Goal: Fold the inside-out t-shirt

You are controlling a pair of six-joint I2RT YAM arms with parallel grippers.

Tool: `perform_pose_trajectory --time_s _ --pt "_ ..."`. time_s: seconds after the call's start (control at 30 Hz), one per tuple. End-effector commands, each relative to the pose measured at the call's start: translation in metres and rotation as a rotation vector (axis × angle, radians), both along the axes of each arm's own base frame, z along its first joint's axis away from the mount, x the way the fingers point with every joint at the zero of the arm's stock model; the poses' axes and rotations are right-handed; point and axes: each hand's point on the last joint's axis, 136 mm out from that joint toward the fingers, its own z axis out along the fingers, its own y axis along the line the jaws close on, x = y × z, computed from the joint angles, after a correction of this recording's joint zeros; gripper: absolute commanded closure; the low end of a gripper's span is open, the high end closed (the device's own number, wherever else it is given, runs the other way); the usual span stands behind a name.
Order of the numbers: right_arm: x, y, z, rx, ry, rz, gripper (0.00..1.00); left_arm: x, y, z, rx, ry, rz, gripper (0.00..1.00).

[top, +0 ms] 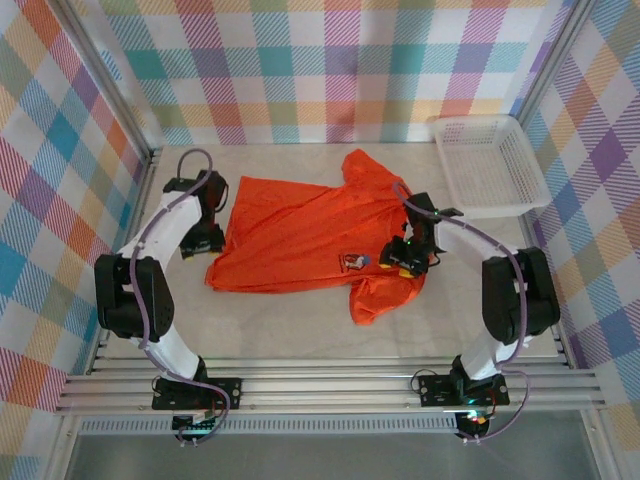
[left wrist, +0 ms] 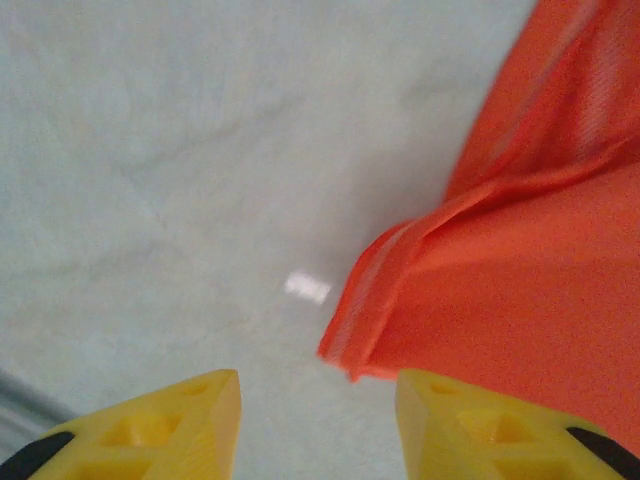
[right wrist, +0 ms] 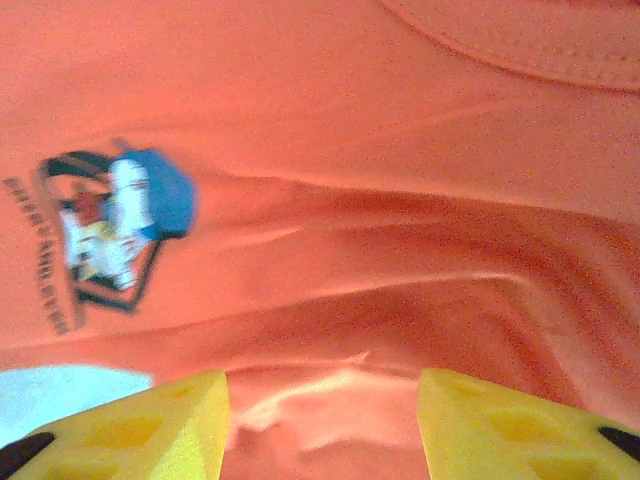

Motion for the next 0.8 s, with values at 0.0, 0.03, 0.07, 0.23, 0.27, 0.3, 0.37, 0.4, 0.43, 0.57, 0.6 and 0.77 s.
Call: perform_pose_trajectory --time_s 0.0,0.03,0.07,0.23,0.27,0.3,0.37,0.4,0.43,0.57,0.6,0.77 --pt "0.009 0.013 0.035 0.063 -0.062 0.028 0.47 0.034 -0.028 0.019 -0.118 -0.106 -0.042 0.55" --pt "0.014 0.017 0.038 0.080 -0.072 0.026 0.47 0.049 -0.038 0.015 -0.164 -0.133 -0.053 0.55" --pt "0.018 0.021 0.038 0.089 -0.073 0.022 0.47 0.064 -0.046 0.008 -0.201 -0.151 -0.057 0.55" --pt "0.025 0.035 0.032 0.090 -0.068 0.035 0.48 0.098 -0.066 -0.051 -0.277 -0.034 -0.053 0.67" --pt "0.026 0.037 0.031 0.086 -0.067 0.039 0.48 0.100 -0.066 -0.061 -0.269 -0.015 -0.048 0.68" --pt "0.025 0.040 0.029 0.085 -0.064 0.044 0.48 0.102 -0.065 -0.069 -0.263 -0.005 -0.044 0.68" --pt "0.024 0.043 0.024 0.082 -0.053 0.052 0.48 0.104 -0.063 -0.082 -0.249 0.007 -0.038 0.68" --pt "0.023 0.045 0.021 0.081 -0.048 0.057 0.48 0.105 -0.063 -0.086 -0.250 0.010 -0.034 0.67" --pt "0.022 0.046 0.018 0.079 -0.041 0.061 0.48 0.106 -0.063 -0.090 -0.252 0.012 -0.032 0.67" --pt "0.018 0.049 0.007 0.074 -0.022 0.068 0.48 0.107 -0.057 -0.105 -0.251 0.024 -0.011 0.74" --pt "0.017 0.049 0.003 0.069 -0.018 0.067 0.48 0.106 -0.054 -0.108 -0.245 0.036 -0.007 0.80" --pt "0.009 0.033 -0.040 -0.008 0.055 0.036 0.49 0.110 -0.029 -0.093 -0.198 0.012 0.021 1.00"
